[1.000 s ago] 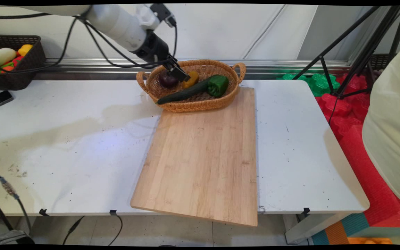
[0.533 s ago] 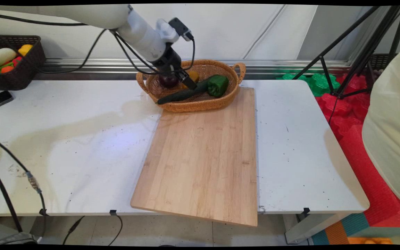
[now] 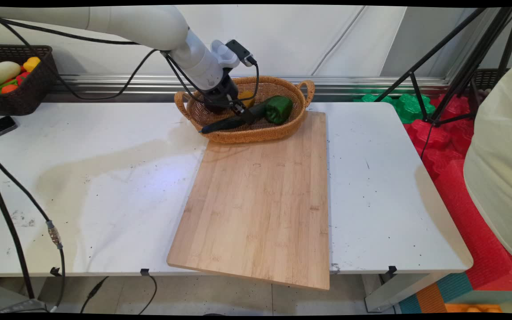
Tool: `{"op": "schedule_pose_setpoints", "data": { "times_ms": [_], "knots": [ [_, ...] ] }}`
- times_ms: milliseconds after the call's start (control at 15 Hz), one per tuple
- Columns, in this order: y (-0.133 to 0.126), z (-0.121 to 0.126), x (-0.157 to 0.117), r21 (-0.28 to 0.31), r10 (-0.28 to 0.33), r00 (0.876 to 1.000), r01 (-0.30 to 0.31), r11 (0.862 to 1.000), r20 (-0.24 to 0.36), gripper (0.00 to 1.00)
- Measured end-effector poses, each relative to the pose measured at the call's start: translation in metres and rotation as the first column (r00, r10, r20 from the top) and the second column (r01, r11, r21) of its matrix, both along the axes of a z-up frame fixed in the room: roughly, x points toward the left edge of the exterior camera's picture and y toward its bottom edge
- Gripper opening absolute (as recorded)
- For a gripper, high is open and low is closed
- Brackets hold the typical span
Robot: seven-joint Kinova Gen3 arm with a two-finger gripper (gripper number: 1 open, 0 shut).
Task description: Pick up the cucumber from the vegetable basket, then place the picked object on the cutting board
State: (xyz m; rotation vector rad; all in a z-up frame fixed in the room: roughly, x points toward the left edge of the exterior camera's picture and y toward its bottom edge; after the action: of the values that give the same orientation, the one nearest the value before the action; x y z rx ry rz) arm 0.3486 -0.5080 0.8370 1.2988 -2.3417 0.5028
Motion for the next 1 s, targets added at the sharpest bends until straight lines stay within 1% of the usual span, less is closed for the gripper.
{"op": "schedule_pose_setpoints", "data": {
  "times_ms": [67, 333, 533, 733, 1000],
  "knots": [
    [-0.002, -0.003, -0.002, 0.006, 0.01, 1.0, -0.01, 1.0, -0.001, 0.0],
    [-0.002, -0.005, -0.005, 0.013, 0.034, 0.999, -0.034, 0.999, 0.0, 0.0],
    [0.004, 0.003, -0.008, -0.003, 0.041, 0.999, -0.041, 0.999, 0.003, 0.0],
    [0.014, 0.021, -0.01, -0.035, 0.039, 0.999, -0.039, 0.999, 0.003, 0.0],
    [0.044, 0.059, -0.012, -0.092, 0.021, 1.0, -0.022, 0.996, -0.006, 0.0]
  ]
}}
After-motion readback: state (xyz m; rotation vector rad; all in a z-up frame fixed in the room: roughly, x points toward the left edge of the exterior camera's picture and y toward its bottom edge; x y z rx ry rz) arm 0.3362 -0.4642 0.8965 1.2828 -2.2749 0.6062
